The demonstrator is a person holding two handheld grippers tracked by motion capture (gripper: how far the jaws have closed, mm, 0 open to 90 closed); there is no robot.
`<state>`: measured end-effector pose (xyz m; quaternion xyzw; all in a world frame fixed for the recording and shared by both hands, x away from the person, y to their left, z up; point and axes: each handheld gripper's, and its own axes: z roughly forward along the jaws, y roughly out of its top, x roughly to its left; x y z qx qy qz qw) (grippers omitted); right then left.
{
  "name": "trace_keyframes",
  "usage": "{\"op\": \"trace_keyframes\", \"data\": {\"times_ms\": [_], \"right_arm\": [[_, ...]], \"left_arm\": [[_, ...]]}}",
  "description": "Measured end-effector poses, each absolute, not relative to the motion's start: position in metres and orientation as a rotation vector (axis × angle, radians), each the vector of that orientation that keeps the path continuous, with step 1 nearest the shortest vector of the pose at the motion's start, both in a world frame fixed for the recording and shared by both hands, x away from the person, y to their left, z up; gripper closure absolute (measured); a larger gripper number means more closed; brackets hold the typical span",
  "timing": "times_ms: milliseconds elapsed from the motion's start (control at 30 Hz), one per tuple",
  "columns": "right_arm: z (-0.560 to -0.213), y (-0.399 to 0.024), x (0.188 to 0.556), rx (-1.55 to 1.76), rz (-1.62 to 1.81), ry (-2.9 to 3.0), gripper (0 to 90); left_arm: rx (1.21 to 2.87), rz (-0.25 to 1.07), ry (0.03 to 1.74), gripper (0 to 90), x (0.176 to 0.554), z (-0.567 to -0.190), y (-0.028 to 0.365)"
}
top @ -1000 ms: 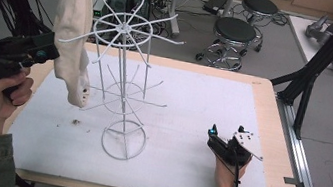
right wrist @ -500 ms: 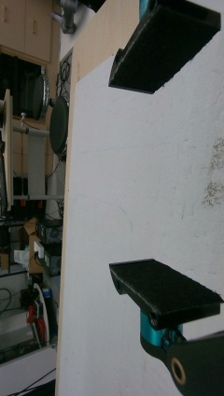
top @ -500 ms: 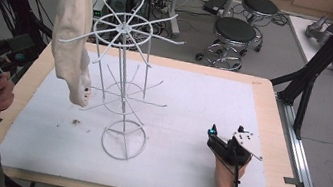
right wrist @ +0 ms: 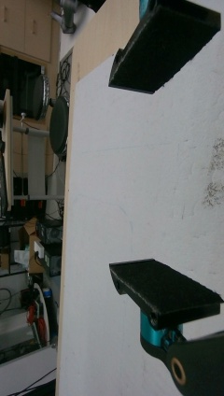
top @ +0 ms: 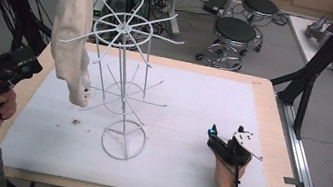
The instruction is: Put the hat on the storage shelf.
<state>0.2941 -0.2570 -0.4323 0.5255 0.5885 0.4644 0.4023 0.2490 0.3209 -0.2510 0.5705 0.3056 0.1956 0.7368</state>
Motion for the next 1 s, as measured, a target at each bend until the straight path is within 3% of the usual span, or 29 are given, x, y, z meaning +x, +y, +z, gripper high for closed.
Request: {"op": "trace_keyframes", "data": {"times_ms": [733,1000], "right_arm": [[-0.432,-0.257,0.294,1.318,1.171,1.484,9.1],[-0.432,-0.257,0.293,1.314,1.168,1.483,9.1]], "left_arm": [[1.272,0.52,0.834,34.7,0.249,-0.318,0.327],[1.278,0.635,0.926,34.9,0.25,-0.337,0.323]]}}
